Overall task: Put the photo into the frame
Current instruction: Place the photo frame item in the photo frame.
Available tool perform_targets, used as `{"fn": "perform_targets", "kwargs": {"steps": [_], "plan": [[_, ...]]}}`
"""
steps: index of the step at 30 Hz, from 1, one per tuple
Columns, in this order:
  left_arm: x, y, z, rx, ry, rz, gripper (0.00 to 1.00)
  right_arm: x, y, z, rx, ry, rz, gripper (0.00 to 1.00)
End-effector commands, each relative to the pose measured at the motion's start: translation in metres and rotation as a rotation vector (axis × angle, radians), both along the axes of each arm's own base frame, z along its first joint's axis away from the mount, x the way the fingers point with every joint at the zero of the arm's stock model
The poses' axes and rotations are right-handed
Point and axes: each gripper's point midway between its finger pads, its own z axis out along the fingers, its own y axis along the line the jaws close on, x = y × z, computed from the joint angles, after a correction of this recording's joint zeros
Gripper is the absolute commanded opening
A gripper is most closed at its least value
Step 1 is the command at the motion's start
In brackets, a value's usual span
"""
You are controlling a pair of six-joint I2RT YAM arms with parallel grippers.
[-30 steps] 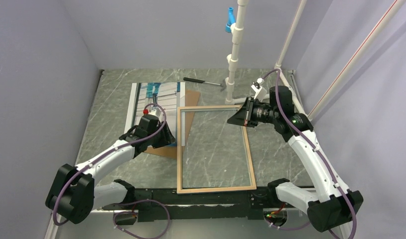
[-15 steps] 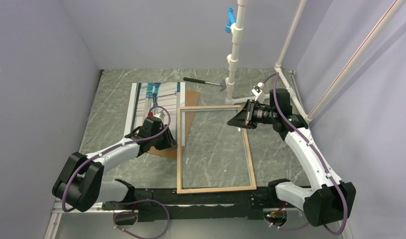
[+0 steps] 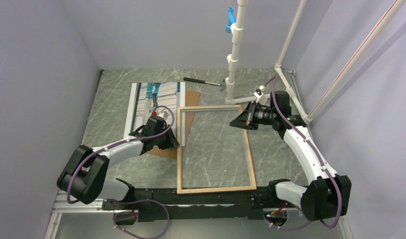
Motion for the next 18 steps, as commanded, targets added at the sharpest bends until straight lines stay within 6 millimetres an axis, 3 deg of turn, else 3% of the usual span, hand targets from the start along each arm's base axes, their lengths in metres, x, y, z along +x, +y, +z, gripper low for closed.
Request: {"fn": "perform_targets", "kwargs": {"steps": [1,18], "plan": [[0.0015,0.0015,-0.0038,0.048,0.013,0.006,0.25,0.0076,0.0004,0.0065,0.026,-0.059,0.012,0.0],[0.0008,0.0087,-0.0088,0.144,0.04,0.016,0.18,0.0151,0.0034,0.0017,0.079,-0.044,-0.003,0.0]]}}
